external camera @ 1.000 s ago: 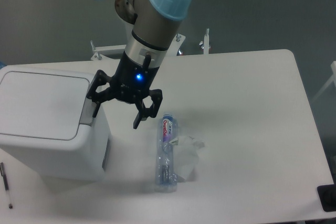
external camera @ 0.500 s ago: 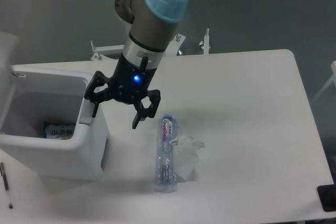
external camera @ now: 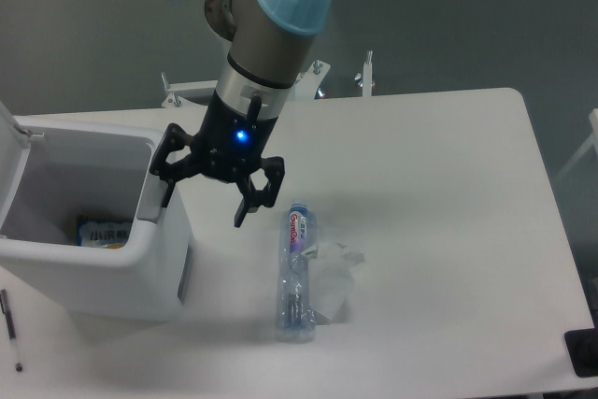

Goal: Open the trash can

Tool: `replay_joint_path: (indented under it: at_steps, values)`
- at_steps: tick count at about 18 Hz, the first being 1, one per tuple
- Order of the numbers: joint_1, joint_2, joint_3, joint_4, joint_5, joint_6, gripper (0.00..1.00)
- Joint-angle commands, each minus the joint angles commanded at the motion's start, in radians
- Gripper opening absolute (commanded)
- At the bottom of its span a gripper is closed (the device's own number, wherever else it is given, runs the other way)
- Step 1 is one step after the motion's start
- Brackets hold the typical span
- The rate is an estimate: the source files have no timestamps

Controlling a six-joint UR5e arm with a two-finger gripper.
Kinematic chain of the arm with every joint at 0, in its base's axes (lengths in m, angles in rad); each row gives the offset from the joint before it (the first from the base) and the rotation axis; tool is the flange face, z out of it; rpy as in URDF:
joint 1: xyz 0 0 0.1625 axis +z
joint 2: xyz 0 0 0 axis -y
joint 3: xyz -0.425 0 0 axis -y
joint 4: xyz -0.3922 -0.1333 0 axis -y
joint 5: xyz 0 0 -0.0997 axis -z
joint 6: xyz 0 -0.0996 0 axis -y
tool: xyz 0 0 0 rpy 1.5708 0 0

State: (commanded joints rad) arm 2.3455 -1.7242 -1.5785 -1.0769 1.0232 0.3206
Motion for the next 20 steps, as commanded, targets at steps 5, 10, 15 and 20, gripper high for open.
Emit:
replay_joint_path:
  at_steps: [5, 10, 15, 20]
  values:
    - [0.006, -0.017, 0.029, 0.008, 0.011, 0.024, 1.00]
    - [0.063, -0.069, 0.074, 0.020, 0.207, 0.147, 1.00]
    - [0.132, -0.155, 0.118, 0.018, 0.336, 0.331, 1.00]
    - [0.239, -0.233, 0.156, 0.017, 0.388, 0.460, 1.00]
